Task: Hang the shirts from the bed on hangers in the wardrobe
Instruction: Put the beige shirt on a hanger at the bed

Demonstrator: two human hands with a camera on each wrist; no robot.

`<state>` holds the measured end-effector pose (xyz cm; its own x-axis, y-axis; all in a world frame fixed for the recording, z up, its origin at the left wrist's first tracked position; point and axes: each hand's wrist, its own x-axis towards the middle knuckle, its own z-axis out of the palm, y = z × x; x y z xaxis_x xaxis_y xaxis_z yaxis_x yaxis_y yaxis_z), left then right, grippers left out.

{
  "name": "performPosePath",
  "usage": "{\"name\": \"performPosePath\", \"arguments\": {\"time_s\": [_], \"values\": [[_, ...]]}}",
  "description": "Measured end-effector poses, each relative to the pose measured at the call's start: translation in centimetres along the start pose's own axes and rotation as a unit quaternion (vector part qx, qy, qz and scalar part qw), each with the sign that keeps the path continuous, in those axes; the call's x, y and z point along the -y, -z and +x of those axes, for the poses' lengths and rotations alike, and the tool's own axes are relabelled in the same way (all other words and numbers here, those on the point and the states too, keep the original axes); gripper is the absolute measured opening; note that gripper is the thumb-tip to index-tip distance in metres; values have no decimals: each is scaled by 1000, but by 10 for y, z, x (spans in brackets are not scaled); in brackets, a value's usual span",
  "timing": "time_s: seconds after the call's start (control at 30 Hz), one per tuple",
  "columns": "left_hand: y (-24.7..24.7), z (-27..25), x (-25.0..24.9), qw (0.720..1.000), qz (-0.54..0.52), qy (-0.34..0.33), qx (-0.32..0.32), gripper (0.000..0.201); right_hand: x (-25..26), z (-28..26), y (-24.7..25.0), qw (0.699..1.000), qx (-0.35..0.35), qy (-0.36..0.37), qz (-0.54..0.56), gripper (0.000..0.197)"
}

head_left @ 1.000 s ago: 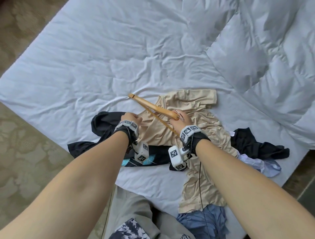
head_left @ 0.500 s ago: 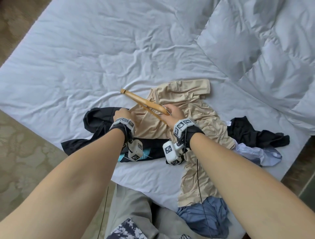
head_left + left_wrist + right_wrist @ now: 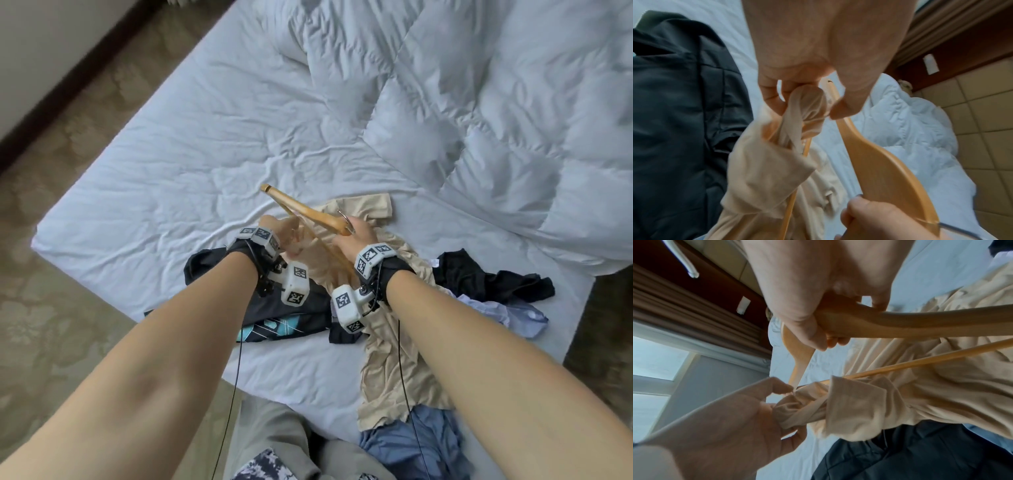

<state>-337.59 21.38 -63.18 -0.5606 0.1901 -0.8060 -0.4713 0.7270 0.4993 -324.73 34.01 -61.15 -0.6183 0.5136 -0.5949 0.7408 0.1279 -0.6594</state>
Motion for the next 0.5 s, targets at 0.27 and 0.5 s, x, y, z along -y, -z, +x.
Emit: {"name": "performPosePath", "arguments": {"time_s": [0.27,0.5], "values": [[-5,-90,-52,979,32,-201,27,10,30,-57,54,998,-69,14,0,14],[-4,-182,-98,948,26,-316,40,18,59,-111,107,991,-104,88,6,3]]}}
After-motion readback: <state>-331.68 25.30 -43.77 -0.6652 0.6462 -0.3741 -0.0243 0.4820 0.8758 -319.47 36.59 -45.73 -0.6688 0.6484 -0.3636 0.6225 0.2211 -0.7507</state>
